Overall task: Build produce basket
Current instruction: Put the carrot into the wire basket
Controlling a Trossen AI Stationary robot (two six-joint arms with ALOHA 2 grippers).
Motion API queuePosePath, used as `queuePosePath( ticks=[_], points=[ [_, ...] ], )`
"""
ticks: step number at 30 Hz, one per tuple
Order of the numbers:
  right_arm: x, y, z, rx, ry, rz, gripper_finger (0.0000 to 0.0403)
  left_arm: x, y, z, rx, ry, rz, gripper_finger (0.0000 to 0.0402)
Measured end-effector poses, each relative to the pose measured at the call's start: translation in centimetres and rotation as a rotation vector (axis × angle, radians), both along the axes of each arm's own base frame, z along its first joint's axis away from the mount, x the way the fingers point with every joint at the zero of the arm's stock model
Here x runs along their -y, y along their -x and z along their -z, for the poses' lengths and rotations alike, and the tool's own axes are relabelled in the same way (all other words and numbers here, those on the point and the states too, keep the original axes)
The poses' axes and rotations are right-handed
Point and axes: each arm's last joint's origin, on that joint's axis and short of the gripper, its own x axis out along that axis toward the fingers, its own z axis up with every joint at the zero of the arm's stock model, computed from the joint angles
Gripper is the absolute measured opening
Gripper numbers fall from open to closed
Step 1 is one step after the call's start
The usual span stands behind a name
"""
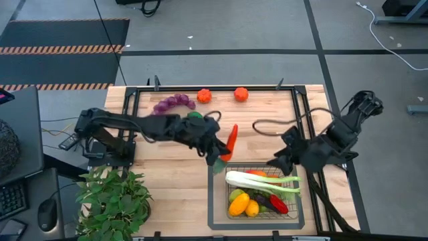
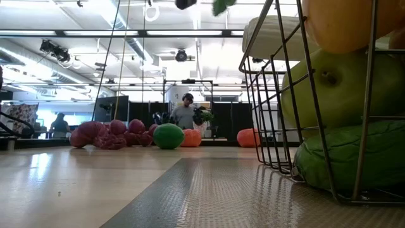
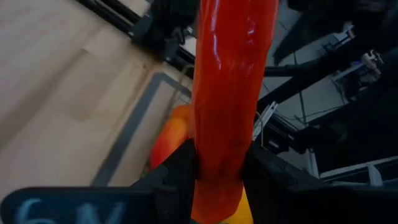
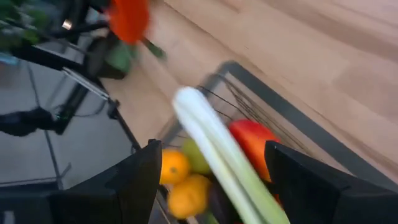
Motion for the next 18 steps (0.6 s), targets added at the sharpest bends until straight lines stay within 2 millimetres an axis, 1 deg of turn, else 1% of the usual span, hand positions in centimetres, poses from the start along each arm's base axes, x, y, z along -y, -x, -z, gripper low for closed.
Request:
queuePosePath(
  ticks=[5,9,11,15,18],
  points=[
    [-1.9,-1.5,0.1,0.142,0.081,0.040,0.0286,2.3,-2.4,1.8,0.050,0.057,0.030,0.0112],
    [-2.4,-2.8,-0.3,0.241,0.119,0.055,0.0286,3.6,-3.4,2.3,0.108,0.113,0.042,0.0113],
    [-2.2,-3.2,-0.6,0.281,0.120,0.072,0.0286,3.9,-3.4,2.4,0.104,0.113,0.047,0.0113],
    [-2.1,-4.0,-1.4,0.365,0.120,0.103,0.0286,3.7,-3.5,2.4,0.107,0.111,0.044,0.0113],
    [-1.9,-5.0,-1.9,0.426,0.121,0.127,0.0286,3.4,-3.5,2.3,0.111,0.116,0.064,0.0114]
  ],
)
